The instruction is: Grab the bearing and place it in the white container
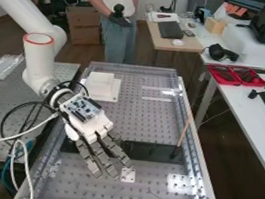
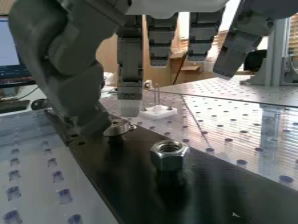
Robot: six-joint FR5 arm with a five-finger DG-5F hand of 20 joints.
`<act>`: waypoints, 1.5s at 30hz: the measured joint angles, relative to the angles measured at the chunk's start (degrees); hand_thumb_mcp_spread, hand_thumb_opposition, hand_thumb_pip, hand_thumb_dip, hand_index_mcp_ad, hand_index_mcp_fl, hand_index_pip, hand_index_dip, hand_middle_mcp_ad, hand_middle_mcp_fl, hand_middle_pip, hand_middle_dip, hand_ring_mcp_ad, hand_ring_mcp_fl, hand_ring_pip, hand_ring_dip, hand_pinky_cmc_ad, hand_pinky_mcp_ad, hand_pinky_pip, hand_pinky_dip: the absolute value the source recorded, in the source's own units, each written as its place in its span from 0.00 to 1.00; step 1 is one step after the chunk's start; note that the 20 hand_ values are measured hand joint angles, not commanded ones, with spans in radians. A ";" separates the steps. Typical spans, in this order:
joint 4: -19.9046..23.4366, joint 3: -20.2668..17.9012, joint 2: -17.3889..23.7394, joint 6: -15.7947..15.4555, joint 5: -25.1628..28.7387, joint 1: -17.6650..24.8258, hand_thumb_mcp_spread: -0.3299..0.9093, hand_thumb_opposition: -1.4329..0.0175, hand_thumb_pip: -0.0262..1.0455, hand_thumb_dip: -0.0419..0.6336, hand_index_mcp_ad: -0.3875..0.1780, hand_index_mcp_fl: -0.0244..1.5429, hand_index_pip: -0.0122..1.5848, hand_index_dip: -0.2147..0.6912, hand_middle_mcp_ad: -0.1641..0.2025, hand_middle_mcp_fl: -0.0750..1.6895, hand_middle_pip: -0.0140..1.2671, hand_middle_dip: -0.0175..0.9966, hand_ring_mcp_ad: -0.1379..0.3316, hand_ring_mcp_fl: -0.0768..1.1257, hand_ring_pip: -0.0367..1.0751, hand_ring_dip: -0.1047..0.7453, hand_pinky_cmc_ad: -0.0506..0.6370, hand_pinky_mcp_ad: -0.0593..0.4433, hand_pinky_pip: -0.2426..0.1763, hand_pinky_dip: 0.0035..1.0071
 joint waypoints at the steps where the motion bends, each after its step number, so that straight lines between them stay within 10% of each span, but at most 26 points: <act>1: -0.01 0.02 -0.02 -0.04 -0.04 -0.01 0.54 0.41 0.72 0.51 0.65 0.02 0.97 0.39 0.56 0.05 0.11 0.20 0.67 0.06 0.10 0.23 0.57 0.57 0.37 0.47; 45: 0.66 0.17 -0.53 -2.58 -1.63 -0.51 0.53 0.42 0.71 0.48 0.65 0.02 0.96 0.41 0.56 0.05 0.11 0.20 0.67 0.06 0.10 0.23 0.57 0.57 0.37 0.47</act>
